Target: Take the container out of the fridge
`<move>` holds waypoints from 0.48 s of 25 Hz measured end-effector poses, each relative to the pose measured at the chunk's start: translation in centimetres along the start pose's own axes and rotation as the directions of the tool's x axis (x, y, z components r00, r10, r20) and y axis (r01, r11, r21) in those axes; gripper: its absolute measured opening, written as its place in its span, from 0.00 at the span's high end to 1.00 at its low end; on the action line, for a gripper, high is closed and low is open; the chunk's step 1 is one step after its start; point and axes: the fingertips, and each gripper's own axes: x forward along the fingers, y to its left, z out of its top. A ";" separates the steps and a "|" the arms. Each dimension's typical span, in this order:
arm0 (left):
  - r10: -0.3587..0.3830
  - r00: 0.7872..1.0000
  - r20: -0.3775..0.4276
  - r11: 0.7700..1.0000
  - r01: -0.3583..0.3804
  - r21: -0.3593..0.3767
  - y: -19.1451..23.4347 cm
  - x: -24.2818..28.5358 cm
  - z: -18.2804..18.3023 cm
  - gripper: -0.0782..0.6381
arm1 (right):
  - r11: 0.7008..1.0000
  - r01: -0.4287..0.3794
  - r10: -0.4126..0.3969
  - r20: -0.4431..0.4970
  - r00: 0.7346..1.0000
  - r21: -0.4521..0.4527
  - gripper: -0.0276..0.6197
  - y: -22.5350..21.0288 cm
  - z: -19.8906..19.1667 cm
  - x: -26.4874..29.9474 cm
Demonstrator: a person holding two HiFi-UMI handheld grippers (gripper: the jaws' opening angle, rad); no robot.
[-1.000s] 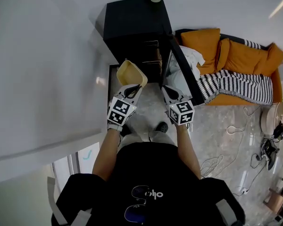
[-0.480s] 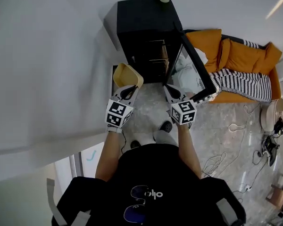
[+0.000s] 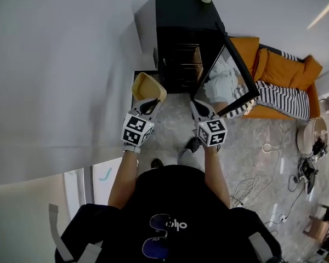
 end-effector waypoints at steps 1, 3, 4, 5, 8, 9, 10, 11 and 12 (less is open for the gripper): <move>-0.001 1.000 -0.001 1.000 0.001 0.000 -0.1 -0.6 -0.4 0.86 | 1.000 -0.001 0.001 0.000 1.000 -0.002 0.95 0.7 -0.2 -0.1; -0.003 1.000 0.002 1.000 0.003 -0.002 -0.3 -1.7 -1.1 0.86 | 1.000 -0.002 0.002 0.001 1.000 -0.006 0.95 2.0 -0.6 -0.4; -0.002 1.000 0.006 1.000 0.002 -0.004 -0.4 -2.3 -1.3 0.86 | 1.000 -0.004 0.004 0.001 1.000 -0.008 0.95 2.7 -0.8 -0.6; -0.001 1.000 0.007 1.000 0.001 -0.006 -0.4 -2.9 -1.6 0.86 | 1.000 -0.006 0.006 0.001 1.000 -0.009 0.95 3.3 -0.9 -0.7; 0.007 1.000 0.006 1.000 -0.007 -0.014 -0.5 -4.9 -2.6 0.86 | 1.000 -0.015 0.015 0.001 1.000 -0.015 0.95 5.3 -1.3 -1.1; 0.011 1.000 0.007 1.000 -0.011 -0.018 -0.5 -5.6 -3.0 0.86 | 1.000 -0.019 0.019 0.001 1.000 -0.017 0.95 5.9 -1.5 -1.2; 0.015 1.000 0.007 1.000 -0.015 -0.021 -0.6 -6.1 -3.3 0.86 | 1.000 -0.023 0.023 0.001 1.000 -0.019 0.95 6.5 -1.7 -1.3; 0.019 1.000 0.008 1.000 -0.019 -0.025 -0.6 -6.6 -3.7 0.86 | 0.999 -0.027 0.027 0.000 1.000 -0.021 0.95 7.0 -1.9 -1.4; 0.022 1.000 0.008 0.999 -0.022 -0.028 -0.6 -7.0 -4.1 0.86 | 0.999 -0.031 0.031 0.000 1.000 -0.023 0.95 7.4 -2.1 -1.5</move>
